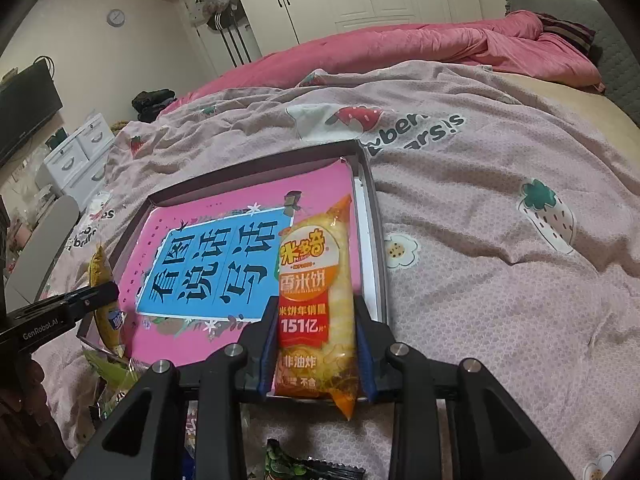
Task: Organize snacks
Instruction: 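Carry both held snacks over the tray and lower them onto the book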
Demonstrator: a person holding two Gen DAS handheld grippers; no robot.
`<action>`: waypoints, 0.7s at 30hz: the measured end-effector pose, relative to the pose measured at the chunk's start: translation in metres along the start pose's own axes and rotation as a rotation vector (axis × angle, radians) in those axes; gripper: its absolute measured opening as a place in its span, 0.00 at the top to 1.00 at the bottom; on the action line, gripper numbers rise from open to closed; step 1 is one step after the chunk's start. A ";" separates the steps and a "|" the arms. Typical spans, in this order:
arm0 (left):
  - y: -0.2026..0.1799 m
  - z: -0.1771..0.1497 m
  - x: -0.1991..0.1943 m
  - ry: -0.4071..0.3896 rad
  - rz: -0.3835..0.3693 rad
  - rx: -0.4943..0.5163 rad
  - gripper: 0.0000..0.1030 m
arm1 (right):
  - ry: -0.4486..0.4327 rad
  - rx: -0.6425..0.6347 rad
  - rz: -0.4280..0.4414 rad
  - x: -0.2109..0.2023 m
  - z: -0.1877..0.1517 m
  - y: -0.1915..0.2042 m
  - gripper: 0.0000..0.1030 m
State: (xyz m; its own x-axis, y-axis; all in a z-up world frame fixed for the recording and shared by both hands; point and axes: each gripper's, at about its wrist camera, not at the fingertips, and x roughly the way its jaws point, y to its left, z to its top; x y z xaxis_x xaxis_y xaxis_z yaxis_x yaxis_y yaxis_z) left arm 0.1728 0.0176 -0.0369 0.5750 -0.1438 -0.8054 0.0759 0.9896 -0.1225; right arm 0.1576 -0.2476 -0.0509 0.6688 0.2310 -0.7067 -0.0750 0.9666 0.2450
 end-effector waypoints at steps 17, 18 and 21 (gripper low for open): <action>0.006 -0.001 -0.003 -0.007 -0.023 -0.035 0.56 | -0.005 0.033 0.004 -0.005 0.002 -0.005 0.66; 0.006 -0.001 -0.004 -0.009 -0.023 -0.035 0.56 | -0.007 0.036 0.005 -0.005 0.002 -0.005 0.66; 0.006 0.000 -0.005 -0.014 -0.025 -0.037 0.53 | -0.011 0.040 0.006 -0.007 0.003 -0.006 0.66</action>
State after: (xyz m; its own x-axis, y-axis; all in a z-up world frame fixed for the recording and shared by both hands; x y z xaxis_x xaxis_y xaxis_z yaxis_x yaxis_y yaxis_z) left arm 0.1704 0.0245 -0.0337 0.5845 -0.1686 -0.7937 0.0606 0.9845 -0.1645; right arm 0.1559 -0.2548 -0.0456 0.6767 0.2356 -0.6975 -0.0501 0.9600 0.2756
